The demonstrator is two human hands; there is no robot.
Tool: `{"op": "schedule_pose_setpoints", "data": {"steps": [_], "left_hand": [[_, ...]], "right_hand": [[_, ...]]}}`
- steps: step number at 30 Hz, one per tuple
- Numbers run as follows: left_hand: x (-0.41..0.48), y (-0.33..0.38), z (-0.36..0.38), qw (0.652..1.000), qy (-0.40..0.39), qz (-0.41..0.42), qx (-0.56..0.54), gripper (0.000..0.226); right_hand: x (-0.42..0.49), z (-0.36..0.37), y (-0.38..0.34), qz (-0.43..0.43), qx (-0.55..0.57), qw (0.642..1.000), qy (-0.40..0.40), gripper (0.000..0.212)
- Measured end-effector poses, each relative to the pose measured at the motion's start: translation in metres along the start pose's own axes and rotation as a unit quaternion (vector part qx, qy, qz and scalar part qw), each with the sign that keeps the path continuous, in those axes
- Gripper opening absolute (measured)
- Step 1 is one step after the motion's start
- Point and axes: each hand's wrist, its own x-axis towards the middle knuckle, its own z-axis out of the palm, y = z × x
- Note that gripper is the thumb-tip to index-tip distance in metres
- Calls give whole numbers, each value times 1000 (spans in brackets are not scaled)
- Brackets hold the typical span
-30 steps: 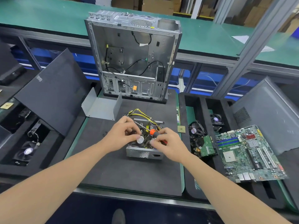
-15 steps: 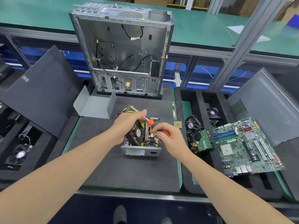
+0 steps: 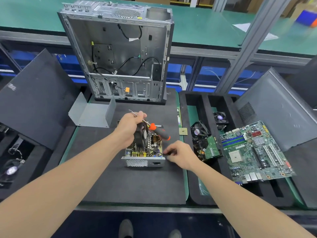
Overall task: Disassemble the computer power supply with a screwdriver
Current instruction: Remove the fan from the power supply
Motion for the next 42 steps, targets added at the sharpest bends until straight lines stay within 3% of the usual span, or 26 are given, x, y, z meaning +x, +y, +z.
{"op": "schedule_pose_setpoints", "data": {"steps": [5,10,13,21,24,29,34,37,42], "left_hand": [[2,-3,9,996,8,-20,-85,33],[7,-14,10,997,6,-8,-82,25],[11,-21,0,999,1,28,-43,9],[12,-40,-17,998,-27,53,28,12],[14,-39,-18,990,-22,86,114,13],[14,-32,-19,923,-5,149,355,25],[17,-32,-6,836,51,183,514,8],[17,-41,-4,798,71,242,548,14],[4,-59,-9,749,16,312,584,49]], "right_hand": [[2,12,0,-29,30,999,-2,13],[9,22,-5,-4,57,998,24,11],[10,27,-9,11,55,998,15,18],[11,27,-13,14,21,1000,19,21],[9,31,-13,18,37,998,41,24],[9,27,-15,-11,3,1000,24,15],[7,24,-17,-18,-10,1000,22,12],[3,23,-18,-29,-1,999,17,4],[0,27,-24,-30,-32,998,51,18]]}}
